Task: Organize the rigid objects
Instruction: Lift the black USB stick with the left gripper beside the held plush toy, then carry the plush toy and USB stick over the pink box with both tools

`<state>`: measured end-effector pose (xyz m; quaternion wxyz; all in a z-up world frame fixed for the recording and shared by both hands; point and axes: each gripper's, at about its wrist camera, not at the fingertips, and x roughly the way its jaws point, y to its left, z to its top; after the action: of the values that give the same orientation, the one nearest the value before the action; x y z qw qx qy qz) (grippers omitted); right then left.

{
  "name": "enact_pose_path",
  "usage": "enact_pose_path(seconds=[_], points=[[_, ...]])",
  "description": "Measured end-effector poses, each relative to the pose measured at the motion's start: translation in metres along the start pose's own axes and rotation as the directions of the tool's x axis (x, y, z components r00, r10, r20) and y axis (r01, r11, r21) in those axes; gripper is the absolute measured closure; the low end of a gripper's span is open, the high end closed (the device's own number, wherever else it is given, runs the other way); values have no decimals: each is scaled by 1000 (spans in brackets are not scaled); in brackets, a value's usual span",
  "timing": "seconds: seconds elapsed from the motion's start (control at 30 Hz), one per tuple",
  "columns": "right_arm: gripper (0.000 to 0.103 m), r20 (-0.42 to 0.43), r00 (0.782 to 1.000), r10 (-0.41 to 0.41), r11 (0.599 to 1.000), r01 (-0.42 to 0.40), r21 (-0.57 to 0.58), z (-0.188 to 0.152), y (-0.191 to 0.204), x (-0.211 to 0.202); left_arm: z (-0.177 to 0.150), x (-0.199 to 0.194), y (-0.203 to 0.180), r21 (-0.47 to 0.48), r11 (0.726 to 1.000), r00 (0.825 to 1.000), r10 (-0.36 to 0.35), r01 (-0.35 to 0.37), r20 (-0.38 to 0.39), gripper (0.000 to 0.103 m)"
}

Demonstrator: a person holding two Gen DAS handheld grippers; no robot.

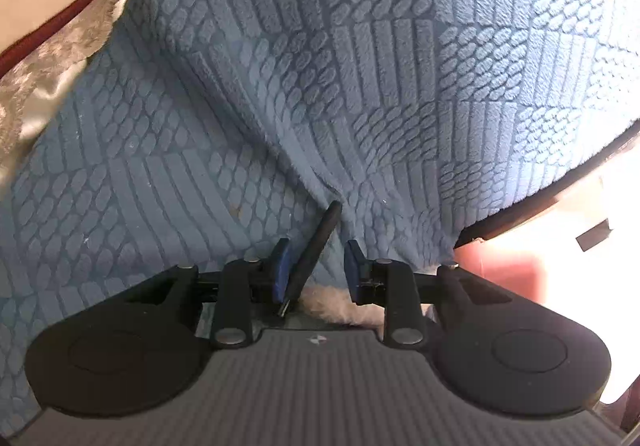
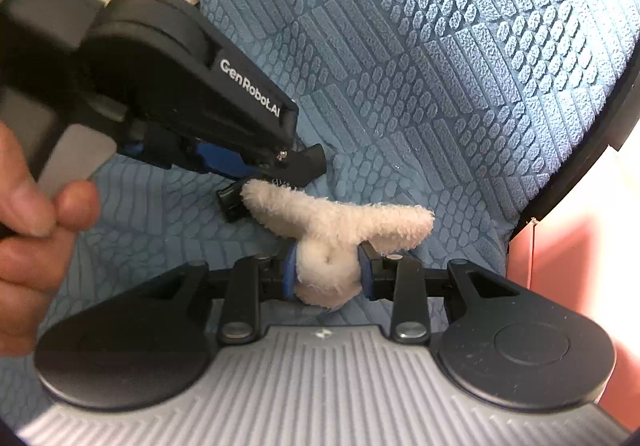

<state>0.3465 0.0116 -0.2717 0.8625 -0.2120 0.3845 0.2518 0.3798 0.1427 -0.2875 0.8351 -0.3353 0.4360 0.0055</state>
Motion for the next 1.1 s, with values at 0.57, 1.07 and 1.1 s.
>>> enact_pose_path(seconds=[0.57,1.07,1.1], points=[[69,-5,999,-33,999,32,-15,3,3,-12,-14,4,-22,145,981,990,118,-128,74,92],[69,-15,1000,-11,996,13,87,-12,-1,-54,-39,-59,-16,82,992,990,86,-95,112,92],[69,-17,1000,-11,996,13,93,-13,-1,-57,-42,-63,-15,80,993,991,82,-91,110,92]])
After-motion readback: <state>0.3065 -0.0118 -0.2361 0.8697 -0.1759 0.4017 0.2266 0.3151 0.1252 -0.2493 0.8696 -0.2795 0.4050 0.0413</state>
